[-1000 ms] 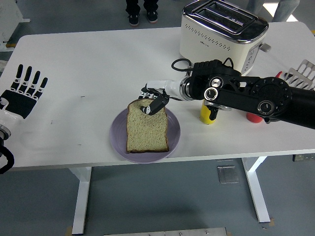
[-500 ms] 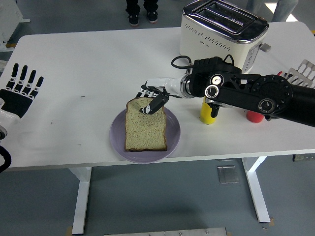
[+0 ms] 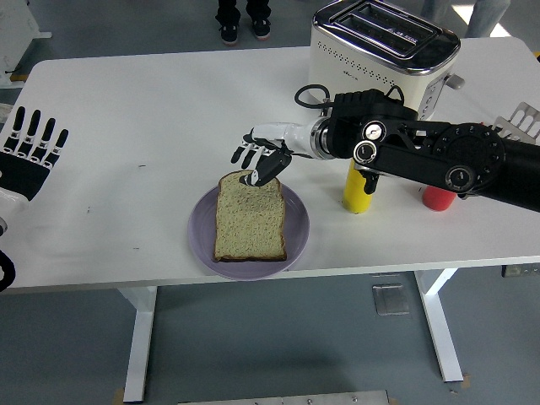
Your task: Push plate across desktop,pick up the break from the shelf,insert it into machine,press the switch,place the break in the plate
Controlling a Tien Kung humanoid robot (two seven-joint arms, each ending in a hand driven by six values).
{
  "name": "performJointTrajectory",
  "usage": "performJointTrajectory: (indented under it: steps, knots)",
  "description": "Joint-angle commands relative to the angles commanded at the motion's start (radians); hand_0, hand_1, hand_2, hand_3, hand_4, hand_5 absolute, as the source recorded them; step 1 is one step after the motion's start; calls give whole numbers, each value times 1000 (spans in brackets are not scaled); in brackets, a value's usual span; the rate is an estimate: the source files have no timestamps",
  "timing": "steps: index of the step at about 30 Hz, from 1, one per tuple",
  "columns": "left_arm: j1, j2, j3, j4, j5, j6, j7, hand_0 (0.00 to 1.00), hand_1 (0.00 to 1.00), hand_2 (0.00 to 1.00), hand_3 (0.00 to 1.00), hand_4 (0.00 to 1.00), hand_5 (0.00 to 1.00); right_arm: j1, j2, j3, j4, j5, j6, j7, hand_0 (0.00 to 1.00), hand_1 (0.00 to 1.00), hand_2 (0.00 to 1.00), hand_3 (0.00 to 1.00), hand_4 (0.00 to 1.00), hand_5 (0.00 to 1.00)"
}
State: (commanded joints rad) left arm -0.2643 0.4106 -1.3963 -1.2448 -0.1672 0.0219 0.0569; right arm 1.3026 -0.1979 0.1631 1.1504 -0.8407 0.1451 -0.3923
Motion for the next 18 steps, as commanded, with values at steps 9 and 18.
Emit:
performJointTrajectory:
  steps: [9, 18]
  knots:
    - [-1, 0, -11, -13, 6, 1, 1, 803, 745, 697, 689, 818, 998, 3, -43, 70, 44, -27, 0, 2, 668, 702, 719, 752, 658, 221]
    - [3, -5, -22, -65, -1, 4, 2, 803, 745, 698, 688, 817, 998, -61, -143, 260, 164, -42, 13, 25, 663, 679, 677, 690, 660, 229]
